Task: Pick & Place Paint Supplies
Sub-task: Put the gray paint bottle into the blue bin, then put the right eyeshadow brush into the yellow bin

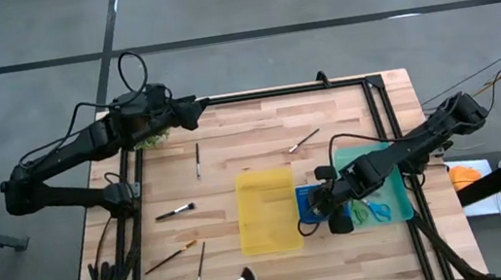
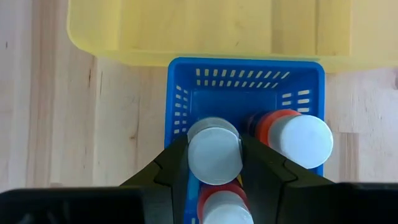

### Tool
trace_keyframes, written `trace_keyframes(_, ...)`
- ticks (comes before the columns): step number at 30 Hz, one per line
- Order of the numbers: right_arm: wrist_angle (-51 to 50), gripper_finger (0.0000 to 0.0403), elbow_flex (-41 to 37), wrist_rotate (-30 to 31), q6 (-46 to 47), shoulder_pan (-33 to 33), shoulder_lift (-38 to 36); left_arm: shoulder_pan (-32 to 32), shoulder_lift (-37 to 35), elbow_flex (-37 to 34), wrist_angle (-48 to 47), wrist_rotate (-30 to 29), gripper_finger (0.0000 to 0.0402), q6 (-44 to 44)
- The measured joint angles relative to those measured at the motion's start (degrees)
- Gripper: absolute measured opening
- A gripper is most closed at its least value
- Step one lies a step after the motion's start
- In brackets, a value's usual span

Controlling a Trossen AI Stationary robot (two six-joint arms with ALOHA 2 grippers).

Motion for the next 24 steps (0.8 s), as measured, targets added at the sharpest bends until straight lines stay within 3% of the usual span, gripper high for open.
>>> trace_keyframes(8,0.1,0.0111,0.0,0.0,-1.5,0.0,0.0,0.0,0.0,0.0,0.0,0.0,0.0362,-0.7)
trace_keyframes(15,0.2,0.0189,0.0,0.0,-1.4,0.0,-0.3,0.0,0.0,0.0,0.0,0.0,0.0362,-0.7)
trace_keyframes(24,-3.6,0.0201,5.7,0.0,-1.2,0.0,-0.6,0.0,0.0,0.0,-0.1,0.5,0.0362,-0.7)
